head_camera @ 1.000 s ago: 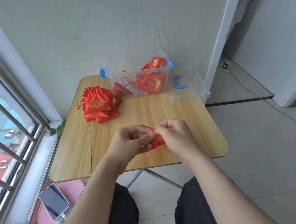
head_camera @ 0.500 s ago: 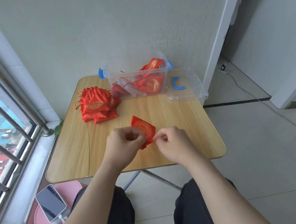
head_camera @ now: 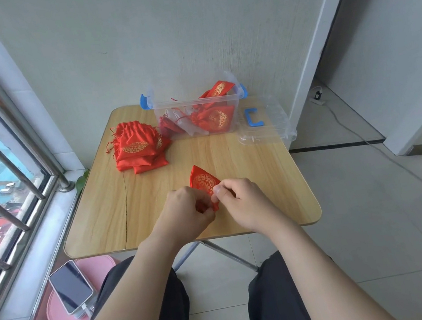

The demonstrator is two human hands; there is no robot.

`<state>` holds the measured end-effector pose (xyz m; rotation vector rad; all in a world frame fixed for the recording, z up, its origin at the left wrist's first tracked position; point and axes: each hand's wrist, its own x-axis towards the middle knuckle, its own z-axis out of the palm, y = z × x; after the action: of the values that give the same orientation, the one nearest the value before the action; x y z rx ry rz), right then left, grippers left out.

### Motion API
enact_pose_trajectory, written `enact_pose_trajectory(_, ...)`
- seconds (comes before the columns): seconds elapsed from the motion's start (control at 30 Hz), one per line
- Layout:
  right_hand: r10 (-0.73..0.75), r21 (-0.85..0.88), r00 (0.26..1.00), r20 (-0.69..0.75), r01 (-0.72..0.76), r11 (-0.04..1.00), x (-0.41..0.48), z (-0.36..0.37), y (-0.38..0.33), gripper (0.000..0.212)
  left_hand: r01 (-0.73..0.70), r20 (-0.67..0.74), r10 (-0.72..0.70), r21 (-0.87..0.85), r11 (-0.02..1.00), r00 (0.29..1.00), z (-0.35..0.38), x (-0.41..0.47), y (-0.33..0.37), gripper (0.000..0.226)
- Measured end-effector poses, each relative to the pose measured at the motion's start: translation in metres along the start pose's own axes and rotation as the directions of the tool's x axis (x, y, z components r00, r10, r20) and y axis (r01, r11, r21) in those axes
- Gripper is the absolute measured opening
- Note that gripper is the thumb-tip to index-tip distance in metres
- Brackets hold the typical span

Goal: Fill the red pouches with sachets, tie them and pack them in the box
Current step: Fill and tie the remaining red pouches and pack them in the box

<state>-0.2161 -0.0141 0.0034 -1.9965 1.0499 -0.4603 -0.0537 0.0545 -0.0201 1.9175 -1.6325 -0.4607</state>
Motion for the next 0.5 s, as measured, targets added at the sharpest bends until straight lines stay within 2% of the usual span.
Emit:
enact_pose_trajectory(0.2, 0.062, 0.051, 0.997, -0.047, -0.06, 0.997, 0.0069, 0.0024, 0.0062, 0.032, -0.069, 0.028, 0.07, -0.022, 0.997, 0.997, 0.0004, -0.0011, 0.0019, 0.025)
enact_pose_trajectory(0.23, 0.094, 0.124, 0.994, -0.048, -0.088, 0.988, 0.0066, 0.002, 0.0063, 0.031, -0.068, 0.026, 0.069, -0.031, 0.997, 0.997, -0.0001, -0.0008, 0.0024, 0.021)
enact_pose_trajectory(0.3, 0.161, 0.39, 0.987, -0.008, -0.145, 0.91, 0.0056, 0.0012, 0.0041, 0.027, -0.033, 0.021, 0.035, -0.089, 0.996, 0.999, -0.0019, -0.0001, 0.0031, 0.017)
enact_pose_trajectory(0.37, 0.15, 0.537, 0.989, 0.006, -0.13, 0.834, 0.0033, -0.0006, 0.002, 0.016, 0.028, 0.026, -0.024, -0.152, 0.988, 0.999, -0.0047, 0.001, 0.0031, 0.018)
enact_pose_trajectory(0.4, 0.127, 0.515, 0.991, -0.029, -0.094, 0.852, 0.0028, -0.0008, 0.0034, 0.012, 0.054, 0.027, -0.05, -0.179, 0.982, 0.998, -0.0056, 0.0017, 0.0023, 0.019)
enact_pose_trajectory(0.43, 0.088, 0.419, 0.992, -0.086, -0.044, 0.907, 0.0026, -0.0005, 0.0054, 0.012, 0.08, 0.027, -0.076, -0.208, 0.975, 0.997, -0.0063, 0.002, 0.0009, 0.019)
enact_pose_trajectory(0.5, -0.036, 0.127, 0.987, -0.155, 0.056, 0.99, 0.0022, 0.0034, 0.0093, 0.014, 0.131, 0.037, -0.125, -0.288, 0.949, 0.991, -0.0071, 0.0026, -0.0025, 0.02)
